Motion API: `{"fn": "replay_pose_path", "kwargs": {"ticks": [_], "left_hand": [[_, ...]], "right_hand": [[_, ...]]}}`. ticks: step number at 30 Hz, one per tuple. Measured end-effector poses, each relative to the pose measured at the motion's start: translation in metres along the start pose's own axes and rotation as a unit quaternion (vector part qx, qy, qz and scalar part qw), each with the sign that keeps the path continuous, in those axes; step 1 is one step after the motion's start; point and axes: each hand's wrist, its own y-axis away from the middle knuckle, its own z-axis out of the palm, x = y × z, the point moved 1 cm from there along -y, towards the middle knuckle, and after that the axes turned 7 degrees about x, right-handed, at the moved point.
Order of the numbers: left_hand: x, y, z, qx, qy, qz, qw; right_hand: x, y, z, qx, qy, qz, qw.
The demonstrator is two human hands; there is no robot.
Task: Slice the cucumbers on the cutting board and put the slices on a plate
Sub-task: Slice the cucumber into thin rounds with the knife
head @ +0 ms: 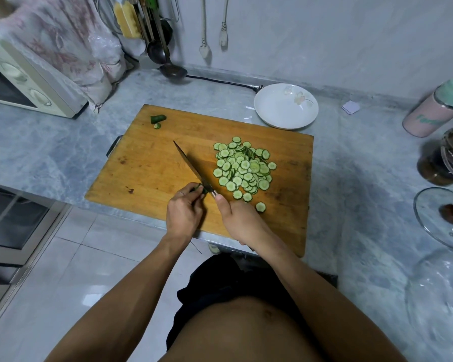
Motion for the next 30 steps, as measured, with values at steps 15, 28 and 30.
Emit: {"fn": "replay_pose_path", "kwargs": {"ticks": [15, 28, 30], "left_hand": [[0.000, -0.005, -0.003, 0.006, -0.015, -0.028, 0.999], [0.000, -0.002, -0.005, -0.001, -0.011, -0.048, 0.999], [0.000, -0.002, -0.004, -0.001, -0.008, -0.047, 0.999]], "right_hand": [[0.014, 0.005, -0.019, -0.017, -0.060, 0.027, 0.998], [0.009, 0.024, -0.014, -0.011, 0.037, -0.062, 0.997], [0.008, 0.023, -0.013, -0.014, 0.034, -0.055, 0.998]]}}
